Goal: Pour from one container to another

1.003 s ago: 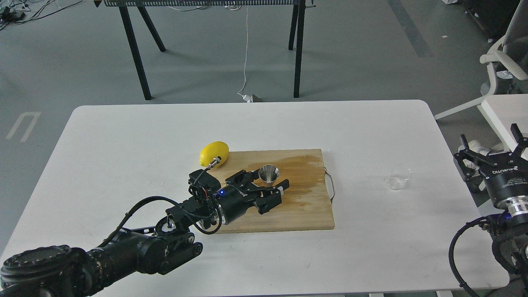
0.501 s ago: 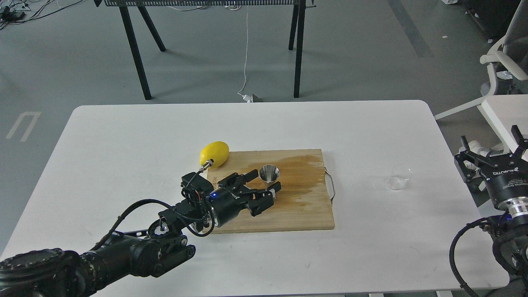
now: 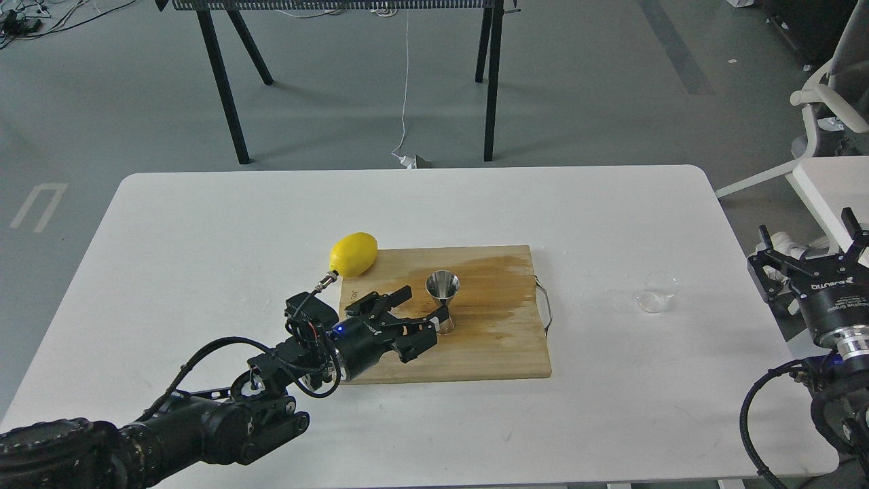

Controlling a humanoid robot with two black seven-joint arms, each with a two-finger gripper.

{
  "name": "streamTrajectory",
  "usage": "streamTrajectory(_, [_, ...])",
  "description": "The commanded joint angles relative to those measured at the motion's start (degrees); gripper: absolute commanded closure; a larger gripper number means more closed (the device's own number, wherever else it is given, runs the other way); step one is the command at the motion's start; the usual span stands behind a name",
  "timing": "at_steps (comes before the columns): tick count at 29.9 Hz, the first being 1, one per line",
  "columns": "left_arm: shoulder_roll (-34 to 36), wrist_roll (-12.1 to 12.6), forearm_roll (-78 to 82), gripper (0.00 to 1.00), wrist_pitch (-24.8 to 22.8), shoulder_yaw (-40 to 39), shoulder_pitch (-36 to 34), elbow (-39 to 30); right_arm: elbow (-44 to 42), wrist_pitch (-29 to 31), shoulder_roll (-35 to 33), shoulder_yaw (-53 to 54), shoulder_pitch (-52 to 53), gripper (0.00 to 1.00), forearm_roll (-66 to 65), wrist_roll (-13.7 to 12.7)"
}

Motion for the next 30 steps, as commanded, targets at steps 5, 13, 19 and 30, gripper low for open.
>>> streamTrajectory(5, [3.19, 0.0, 0.0, 0.08, 0.13, -0.07, 1.34, -3.13, 0.01, 0.0, -0.03, 0.0, -0.02, 0.01, 0.0, 0.0])
streamTrajectory(13, [11.53, 0.0, -0.17, 0.08, -0.14, -2.88, 4.32, -13.84, 0.09, 0.0, -0.03, 0.18, -0.02, 0.01, 0.17, -0.26])
streamTrajectory(19, [18.92, 0.0, -5.25, 0.08, -3.11, -5.26, 5.91, -23.25, 0.09, 0.0, -0.2, 0.09, -0.29, 0.01, 0.53, -0.97])
streamTrajectory(30, [26.83, 0.0, -21.78, 0.06, -29.28, -13.68, 6.08, -31.79, 4.05, 0.0, -3.28, 0.26, -6.69, 0.01, 10.11, -6.94])
